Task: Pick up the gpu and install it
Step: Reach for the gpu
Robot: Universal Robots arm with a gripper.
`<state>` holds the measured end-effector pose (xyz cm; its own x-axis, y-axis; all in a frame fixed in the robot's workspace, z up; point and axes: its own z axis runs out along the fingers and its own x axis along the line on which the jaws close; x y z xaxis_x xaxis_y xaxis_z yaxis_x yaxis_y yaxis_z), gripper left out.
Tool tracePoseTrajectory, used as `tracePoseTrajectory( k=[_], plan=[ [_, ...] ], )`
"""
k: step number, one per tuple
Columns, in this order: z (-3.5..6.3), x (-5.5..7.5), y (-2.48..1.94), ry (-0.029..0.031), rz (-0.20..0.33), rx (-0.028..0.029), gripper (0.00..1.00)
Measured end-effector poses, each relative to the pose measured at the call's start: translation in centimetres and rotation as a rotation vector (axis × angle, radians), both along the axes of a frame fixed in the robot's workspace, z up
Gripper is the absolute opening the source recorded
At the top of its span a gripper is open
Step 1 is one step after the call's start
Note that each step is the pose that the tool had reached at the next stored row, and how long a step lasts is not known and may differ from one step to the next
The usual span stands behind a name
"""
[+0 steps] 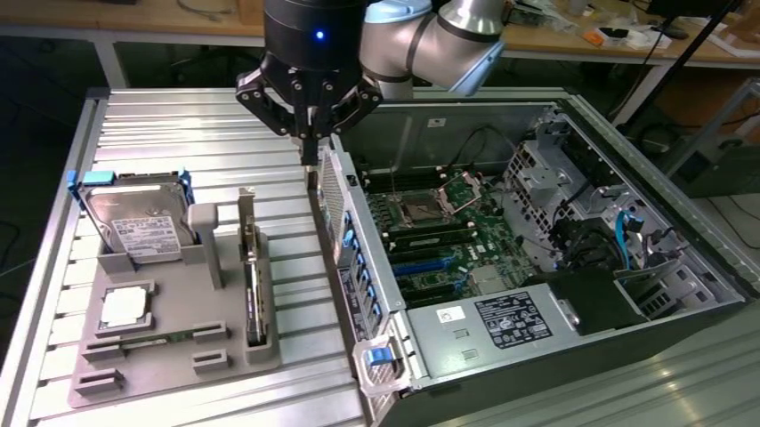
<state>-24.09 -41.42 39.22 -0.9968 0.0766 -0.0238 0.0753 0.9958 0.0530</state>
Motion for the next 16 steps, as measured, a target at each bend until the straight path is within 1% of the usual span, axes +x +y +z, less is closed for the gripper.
tracePoseTrajectory(
  k=[16],
  plan=[
    [0.0, -1.2, -0.12, 0.0, 0.0, 0.0, 0.11]
  ],
)
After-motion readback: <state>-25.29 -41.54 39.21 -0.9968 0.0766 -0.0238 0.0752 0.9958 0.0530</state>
